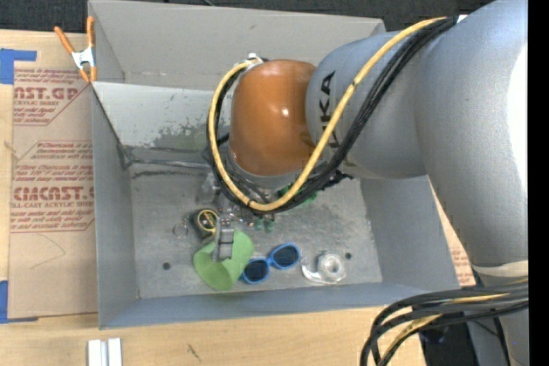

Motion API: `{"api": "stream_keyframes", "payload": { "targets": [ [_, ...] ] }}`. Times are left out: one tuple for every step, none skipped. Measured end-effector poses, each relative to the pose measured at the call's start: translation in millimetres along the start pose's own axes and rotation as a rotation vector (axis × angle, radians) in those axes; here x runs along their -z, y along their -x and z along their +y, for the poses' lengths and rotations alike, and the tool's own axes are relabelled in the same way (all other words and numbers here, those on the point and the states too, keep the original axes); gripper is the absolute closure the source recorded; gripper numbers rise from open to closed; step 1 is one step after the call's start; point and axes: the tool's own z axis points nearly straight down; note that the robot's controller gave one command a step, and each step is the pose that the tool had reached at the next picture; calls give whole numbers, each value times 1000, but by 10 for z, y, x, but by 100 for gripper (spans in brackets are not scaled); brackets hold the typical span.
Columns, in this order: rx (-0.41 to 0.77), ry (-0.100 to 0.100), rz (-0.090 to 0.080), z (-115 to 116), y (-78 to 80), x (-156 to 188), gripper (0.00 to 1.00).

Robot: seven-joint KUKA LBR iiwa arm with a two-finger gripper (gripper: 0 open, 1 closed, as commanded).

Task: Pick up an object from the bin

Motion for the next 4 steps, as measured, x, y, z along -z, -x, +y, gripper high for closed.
{"api": "stream_keyframes", "payload": {
  "targets": [
    [227, -3, -4, -582, 690, -10, 0],
    [725, 0, 1, -720, 669, -277, 0],
    [905, 0, -1, -870, 659, -280, 0],
    [824, 2, -3, -1039, 681, -746, 0]
  ]
}}
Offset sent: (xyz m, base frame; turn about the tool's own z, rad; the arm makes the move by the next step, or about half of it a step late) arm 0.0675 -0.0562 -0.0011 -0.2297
